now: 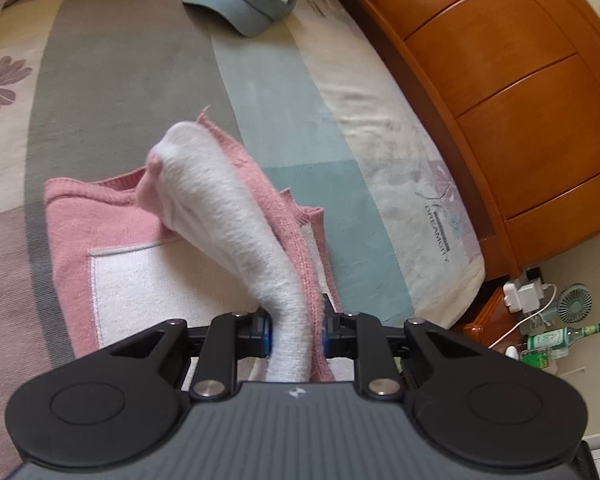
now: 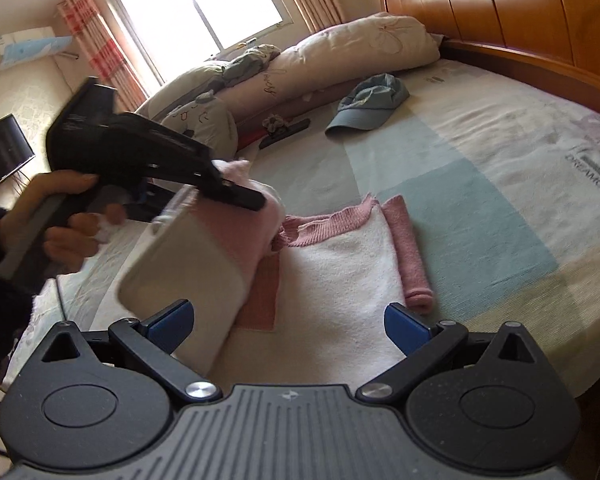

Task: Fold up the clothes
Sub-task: 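Lift and fold the held sweater side over toward its middle with the left tool, then open the left tool and release the folded side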

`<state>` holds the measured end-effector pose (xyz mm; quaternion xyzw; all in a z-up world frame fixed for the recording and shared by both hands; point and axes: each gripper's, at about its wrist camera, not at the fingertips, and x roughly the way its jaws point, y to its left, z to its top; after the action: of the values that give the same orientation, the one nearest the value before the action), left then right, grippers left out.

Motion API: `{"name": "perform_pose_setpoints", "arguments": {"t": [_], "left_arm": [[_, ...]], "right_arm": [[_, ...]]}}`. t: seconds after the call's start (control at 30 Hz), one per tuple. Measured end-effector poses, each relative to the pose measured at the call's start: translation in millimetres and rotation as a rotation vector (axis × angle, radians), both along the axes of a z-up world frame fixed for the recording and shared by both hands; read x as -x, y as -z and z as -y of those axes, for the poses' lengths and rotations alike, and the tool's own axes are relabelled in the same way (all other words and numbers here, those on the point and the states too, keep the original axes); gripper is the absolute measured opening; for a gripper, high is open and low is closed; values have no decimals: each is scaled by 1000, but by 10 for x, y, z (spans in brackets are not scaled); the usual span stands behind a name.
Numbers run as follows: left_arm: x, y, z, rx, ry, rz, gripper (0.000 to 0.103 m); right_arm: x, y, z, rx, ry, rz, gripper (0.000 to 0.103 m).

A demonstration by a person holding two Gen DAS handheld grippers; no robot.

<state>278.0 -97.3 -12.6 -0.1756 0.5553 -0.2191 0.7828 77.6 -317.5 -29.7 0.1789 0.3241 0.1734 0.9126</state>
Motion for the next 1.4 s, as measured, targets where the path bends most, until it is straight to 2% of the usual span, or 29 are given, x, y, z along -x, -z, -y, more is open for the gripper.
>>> {"name": "perform_pose_setpoints", "arguments": {"t": [0.33, 0.73, 0.8, 0.87, 1.03, 1.13, 1.2, 1.27, 1.4], "left_arm": [[-182, 409, 384, -29, -6, -83, 19], [-267, 586, 585, -52, -21, -104, 20], [-282, 620, 604, -40, -21, -105, 24], [-280, 617, 607, -10, -16, -100, 32], [-250, 463, 535, 92, 13, -68, 34], [-189, 290, 414, 112, 33, -10, 35], [-109, 169, 308, 78, 50, 66, 37], [10, 85, 181, 24, 84, 146, 44], [286, 96, -90, -90, 119, 241, 45]], "right_arm": [[85, 43, 158, 33, 66, -14, 103], [50, 113, 110, 36, 63, -42, 103], [54, 122, 96, 41, 62, -47, 103], [59, 132, 92, 45, 65, -52, 103], [61, 158, 107, 36, 63, -57, 103], [59, 174, 120, 26, 59, -59, 103], [58, 184, 128, 19, 57, -60, 103], [51, 202, 136, 0, 46, -61, 103], [16, 268, 145, -87, -7, -64, 103]]}}
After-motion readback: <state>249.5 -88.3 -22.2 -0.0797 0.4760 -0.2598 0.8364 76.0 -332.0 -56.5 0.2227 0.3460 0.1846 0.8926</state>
